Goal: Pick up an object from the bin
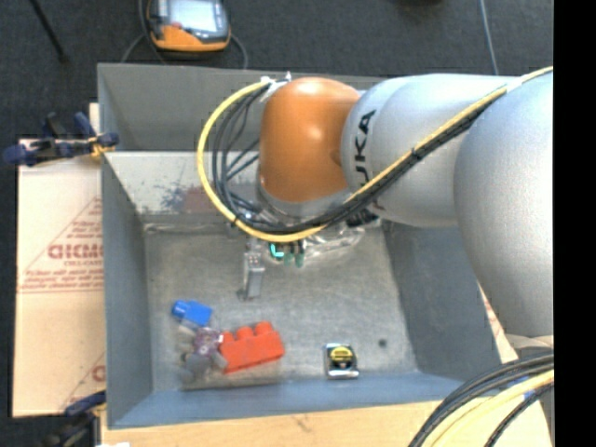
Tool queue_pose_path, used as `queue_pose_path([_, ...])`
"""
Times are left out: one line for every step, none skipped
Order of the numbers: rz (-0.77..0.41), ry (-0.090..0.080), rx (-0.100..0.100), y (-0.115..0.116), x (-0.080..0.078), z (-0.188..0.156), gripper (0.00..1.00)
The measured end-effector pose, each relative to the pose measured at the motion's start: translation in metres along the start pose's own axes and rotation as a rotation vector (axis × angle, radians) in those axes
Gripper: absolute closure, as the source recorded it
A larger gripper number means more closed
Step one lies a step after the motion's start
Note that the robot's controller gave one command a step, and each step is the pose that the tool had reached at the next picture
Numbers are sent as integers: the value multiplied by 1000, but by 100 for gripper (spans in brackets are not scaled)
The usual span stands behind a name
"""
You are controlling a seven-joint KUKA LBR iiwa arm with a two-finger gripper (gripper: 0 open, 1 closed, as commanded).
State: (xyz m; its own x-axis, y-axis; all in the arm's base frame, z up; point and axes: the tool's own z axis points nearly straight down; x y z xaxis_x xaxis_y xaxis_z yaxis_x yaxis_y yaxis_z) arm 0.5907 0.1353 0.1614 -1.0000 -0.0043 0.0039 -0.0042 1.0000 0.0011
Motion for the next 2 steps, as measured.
queue_pose_path([-55,1,0,59,36,94,0])
queue_pose_path([-48,-7,-1,57,33,91,100])
